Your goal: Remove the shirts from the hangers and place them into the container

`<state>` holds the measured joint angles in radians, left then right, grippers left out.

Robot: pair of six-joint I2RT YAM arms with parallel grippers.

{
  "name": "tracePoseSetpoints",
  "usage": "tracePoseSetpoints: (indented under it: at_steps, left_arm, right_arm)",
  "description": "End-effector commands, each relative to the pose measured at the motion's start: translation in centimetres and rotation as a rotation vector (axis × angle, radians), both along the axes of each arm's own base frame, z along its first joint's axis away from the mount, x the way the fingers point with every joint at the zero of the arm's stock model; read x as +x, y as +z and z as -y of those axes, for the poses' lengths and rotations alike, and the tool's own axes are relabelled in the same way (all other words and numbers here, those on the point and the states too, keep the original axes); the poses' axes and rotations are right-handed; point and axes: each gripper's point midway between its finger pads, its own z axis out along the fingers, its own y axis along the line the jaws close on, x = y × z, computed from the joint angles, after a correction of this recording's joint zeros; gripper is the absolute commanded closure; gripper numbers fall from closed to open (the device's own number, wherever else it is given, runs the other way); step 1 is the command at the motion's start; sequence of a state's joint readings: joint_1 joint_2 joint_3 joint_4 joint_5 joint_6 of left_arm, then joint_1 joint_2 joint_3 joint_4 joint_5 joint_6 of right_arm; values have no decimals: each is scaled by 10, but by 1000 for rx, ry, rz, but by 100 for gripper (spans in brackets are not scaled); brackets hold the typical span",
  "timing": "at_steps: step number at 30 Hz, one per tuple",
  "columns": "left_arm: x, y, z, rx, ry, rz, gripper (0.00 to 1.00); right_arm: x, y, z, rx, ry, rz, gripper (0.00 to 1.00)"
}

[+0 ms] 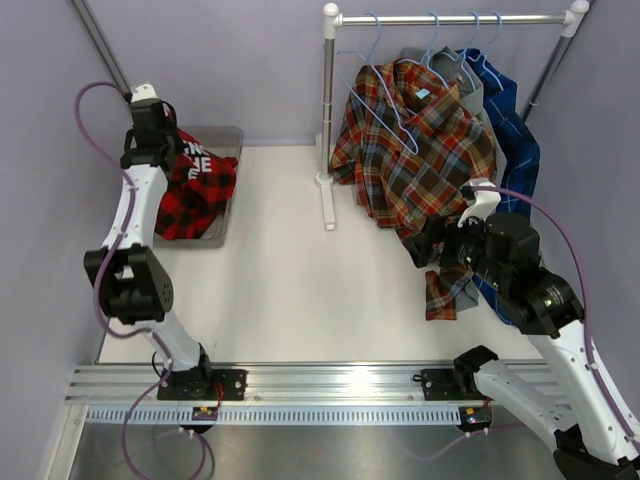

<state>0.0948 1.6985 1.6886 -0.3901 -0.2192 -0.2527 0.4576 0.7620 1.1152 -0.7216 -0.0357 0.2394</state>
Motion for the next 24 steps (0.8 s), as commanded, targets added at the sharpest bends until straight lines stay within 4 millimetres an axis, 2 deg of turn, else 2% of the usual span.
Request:
tracePoseSetpoints:
  at_steps: [1, 2, 3, 6, 7, 9, 10, 12, 13, 14, 15, 16, 17, 18, 19, 20, 21, 22, 23, 24]
  left_arm:
    - [33, 1, 11, -37, -99, 101, 100]
    - [36, -8, 13, -45, -108, 89, 100]
    - [41, -30, 13, -67, -104, 52, 100]
    - [41, -69, 5, -125, -53, -12, 100]
    - [40, -96, 3, -157, -37, -61, 100]
    - [37, -123, -6, -245, 23, -104, 100]
    - [36, -147, -2, -293, 10, -161, 97]
    - [35, -157, -7, -343, 25, -186, 85]
    - [34, -157, -1, -374, -9, -200, 82]
    - [34, -145, 1, -372, -18, -180, 78]
    - [33, -134, 2, -373, -25, -160, 63]
    - [32, -118, 5, -374, -42, -132, 53]
    - [28, -82, 7, -365, -58, -62, 41]
    - [24, -63, 9, -364, -67, -35, 29]
    - [19, -42, 9, -359, -70, -7, 12]
    - [14, -21, 11, -344, -82, 21, 7]
    - [1, 16, 13, -328, -93, 67, 2]
    - [-7, 34, 17, -322, -113, 85, 1]
    - [-14, 49, 19, -306, -131, 106, 1]
    - [-31, 73, 26, -297, -154, 142, 1]
  right_arm:
    - [0, 11, 2, 27, -10, 50, 1]
    - [0, 11, 2, 27, -13, 50, 1]
    - [-1, 11, 3, 31, -18, 46, 1]
    - [-2, 10, 6, 35, -40, 36, 0]
    - [-2, 10, 8, 37, -50, 34, 1]
    - [-2, 13, 11, 42, -73, 42, 1]
    - [-2, 15, 11, 48, -71, 45, 0]
    - [0, 26, 9, 53, -68, 61, 0]
    - [2, 29, 10, 49, -72, 56, 0]
    - [2, 44, 11, 58, -77, 80, 0]
    - [8, 46, 9, 46, -84, 68, 0]
    - [10, 49, 11, 34, -91, 64, 0]
    - [11, 70, 12, 41, -96, 101, 1]
    - [20, 73, 10, 27, -104, 88, 1]
    - [22, 76, 10, 12, -109, 78, 0]
    - [22, 106, 13, 31, -117, 128, 0]
    - [33, 100, 10, 4, -131, 76, 1]
    - [39, 106, 13, -6, -162, 71, 1]
    - [40, 131, 15, 15, -177, 109, 1]
    - [54, 121, 12, -25, -197, 59, 1]
